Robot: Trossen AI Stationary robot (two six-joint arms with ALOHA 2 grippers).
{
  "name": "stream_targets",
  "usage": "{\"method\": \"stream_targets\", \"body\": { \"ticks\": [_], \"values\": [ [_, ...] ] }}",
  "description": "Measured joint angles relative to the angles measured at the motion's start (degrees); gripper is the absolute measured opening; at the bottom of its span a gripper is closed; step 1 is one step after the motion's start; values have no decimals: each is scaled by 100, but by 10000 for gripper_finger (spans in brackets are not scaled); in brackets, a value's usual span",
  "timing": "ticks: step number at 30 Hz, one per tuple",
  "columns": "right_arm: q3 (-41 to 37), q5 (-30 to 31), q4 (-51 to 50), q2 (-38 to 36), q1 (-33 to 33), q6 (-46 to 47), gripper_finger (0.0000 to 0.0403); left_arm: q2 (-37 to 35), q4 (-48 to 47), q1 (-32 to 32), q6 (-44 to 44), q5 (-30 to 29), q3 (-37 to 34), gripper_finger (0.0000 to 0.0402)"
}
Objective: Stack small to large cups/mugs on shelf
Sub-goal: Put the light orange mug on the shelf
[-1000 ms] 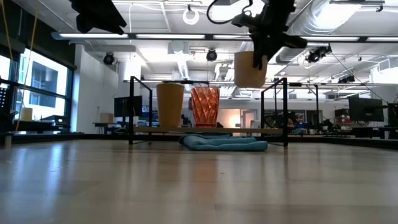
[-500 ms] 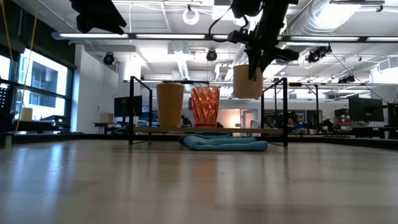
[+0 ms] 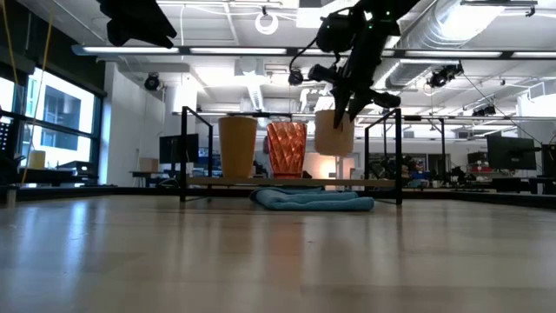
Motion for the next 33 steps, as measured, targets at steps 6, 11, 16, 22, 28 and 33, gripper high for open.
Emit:
{"method": "stream_targets", "body": {
  "ticks": [6, 11, 16, 22, 28, 33],
  "values": [
    [0, -120, -33, 140, -88, -149, 20, 0, -4, 0, -8, 1, 0, 143],
    [0, -117, -31, 147, -145, -151, 20, 0, -2, 0, -31, 0, 0, 143],
    [0, -117, -29, 147, -136, -116, 20, 0, -2, 1, -29, 0, 0, 143],
    [206, -133, -68, 154, -30, -99, 20, 0, 0, 0, -13, 0, 0, 143],
    [650, 139, -358, 154, -18, -131, 20, 0, 0, 1, -13, 0, 0, 143],
    [782, 199, -509, 154, 19, -87, 20, 0, 0, 1, -6, 0, 0, 143]
  ]
}}
